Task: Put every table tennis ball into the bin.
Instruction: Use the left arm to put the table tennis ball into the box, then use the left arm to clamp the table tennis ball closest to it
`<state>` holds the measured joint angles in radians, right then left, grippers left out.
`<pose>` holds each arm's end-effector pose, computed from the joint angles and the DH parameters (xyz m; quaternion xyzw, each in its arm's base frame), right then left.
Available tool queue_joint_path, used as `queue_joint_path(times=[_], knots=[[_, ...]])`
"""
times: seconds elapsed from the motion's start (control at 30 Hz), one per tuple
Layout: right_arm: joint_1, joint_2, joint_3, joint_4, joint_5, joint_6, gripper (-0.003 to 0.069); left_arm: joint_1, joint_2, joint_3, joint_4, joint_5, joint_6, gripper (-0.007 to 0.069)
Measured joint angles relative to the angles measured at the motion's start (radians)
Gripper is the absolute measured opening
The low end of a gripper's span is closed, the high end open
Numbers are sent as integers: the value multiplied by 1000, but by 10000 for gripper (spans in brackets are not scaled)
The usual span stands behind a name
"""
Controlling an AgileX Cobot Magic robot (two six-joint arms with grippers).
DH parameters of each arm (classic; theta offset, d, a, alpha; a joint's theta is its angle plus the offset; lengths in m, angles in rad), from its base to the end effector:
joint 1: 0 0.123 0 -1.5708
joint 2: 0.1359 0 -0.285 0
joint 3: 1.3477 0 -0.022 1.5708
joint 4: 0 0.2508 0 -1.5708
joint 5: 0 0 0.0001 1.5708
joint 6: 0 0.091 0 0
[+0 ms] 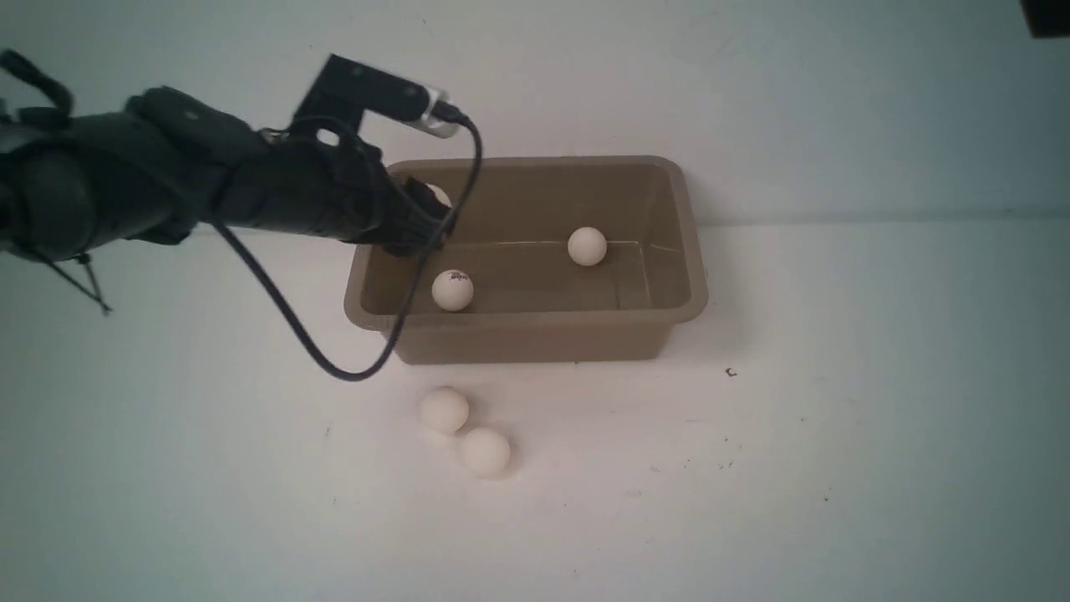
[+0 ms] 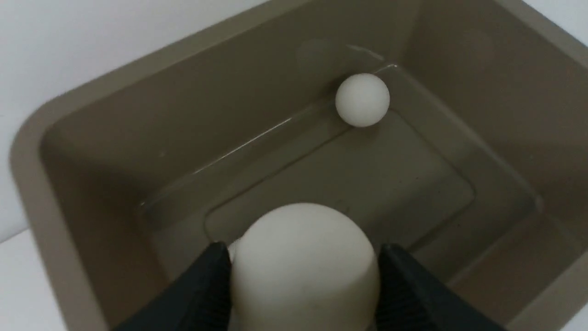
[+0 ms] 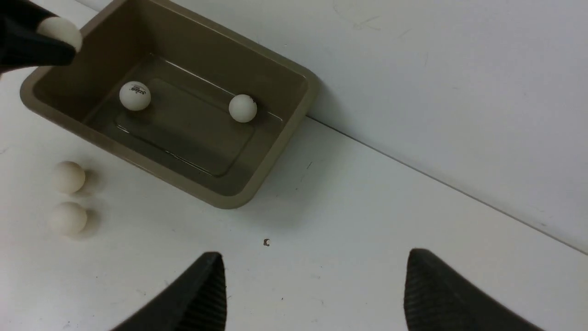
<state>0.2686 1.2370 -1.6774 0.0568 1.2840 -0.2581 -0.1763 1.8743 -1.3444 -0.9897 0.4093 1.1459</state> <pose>0.2066 0.0620 0.4853 -0.2422 0.8853 0.0303 0.3957 0.4122 -0.1043 0.2396 0.2364 0.8598 -0.1479 0.4277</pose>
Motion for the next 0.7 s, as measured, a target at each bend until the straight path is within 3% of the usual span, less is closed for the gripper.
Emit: queue_joint_path(times=[0.2,0.4,0.43,0.47,0.53,0.7], knots=[[0,0,0,16,0,0,474,-5,79,-10,2,14,3,482],[0,0,1,17,0,0,474,-5,14,-10,104,134,-32,492],[0,0,1,17,0,0,474,-5,-39,-12,214,240,-119,492],[0,0,1,17,0,0,474,-5,-39,-12,214,240,-119,492],[0,0,1,17,0,0,474,-5,-128,-13,433,410,-316,492],[0,0,1,18,0,0,474,-5,-217,-13,717,570,-582,492]])
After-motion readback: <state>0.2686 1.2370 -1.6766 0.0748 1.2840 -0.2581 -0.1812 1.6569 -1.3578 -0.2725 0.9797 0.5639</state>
